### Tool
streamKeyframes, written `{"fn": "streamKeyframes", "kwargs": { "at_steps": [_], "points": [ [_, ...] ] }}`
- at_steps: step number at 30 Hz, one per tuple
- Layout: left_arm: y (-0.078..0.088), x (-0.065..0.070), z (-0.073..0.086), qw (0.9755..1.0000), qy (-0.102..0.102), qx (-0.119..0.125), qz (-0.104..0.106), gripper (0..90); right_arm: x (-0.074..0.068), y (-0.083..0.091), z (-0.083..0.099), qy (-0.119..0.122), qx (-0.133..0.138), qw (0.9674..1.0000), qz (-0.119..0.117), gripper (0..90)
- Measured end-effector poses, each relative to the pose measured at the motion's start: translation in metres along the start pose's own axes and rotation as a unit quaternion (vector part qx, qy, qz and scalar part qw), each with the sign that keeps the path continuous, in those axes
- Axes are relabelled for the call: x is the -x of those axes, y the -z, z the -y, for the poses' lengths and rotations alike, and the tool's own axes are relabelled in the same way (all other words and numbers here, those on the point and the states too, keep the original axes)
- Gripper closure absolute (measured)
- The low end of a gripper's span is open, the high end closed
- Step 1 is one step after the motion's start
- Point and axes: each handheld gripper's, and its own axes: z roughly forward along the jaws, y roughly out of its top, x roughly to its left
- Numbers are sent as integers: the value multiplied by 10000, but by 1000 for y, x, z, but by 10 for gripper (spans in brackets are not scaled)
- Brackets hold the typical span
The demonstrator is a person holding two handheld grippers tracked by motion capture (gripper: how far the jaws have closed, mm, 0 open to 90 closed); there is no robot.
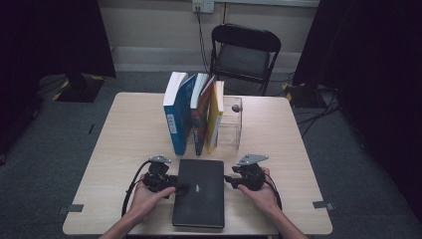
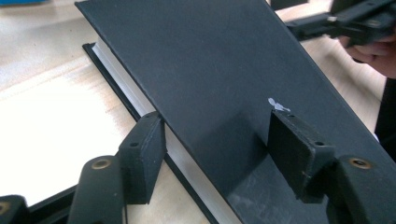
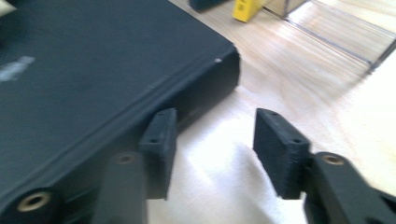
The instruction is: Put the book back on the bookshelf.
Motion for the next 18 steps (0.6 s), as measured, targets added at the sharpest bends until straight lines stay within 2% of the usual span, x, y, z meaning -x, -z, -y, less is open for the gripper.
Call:
{"fn": "streamKeyframes", "kwargs": {
  "at_steps": [3, 6, 9, 13, 16, 18],
  "points": [
    [0, 1, 1, 10000, 7, 26, -19, 361, -7, 4, 3, 120, -18, 9999, 87, 418],
    [-1, -1, 1, 10000, 67, 33, 18, 363, -13, 7, 4, 225, 25, 9997, 115, 392],
    [0, -2, 1, 9999, 122, 35, 33, 372, -14, 8, 2, 208, 99, 9997, 40, 374],
    [2, -4, 0, 9994, 319, 78, 76, 438, -11, 8, 2, 168, 77, 9998, -34, 367],
    [3, -2, 1, 9996, 260, 89, 41, 438, -11, 7, 2, 156, 80, 9998, -46, 364],
    [5, -3, 1, 9991, 369, 181, 141, 439, -10, 7, 2, 157, 83, 9998, -60, 353]
  ]
}}
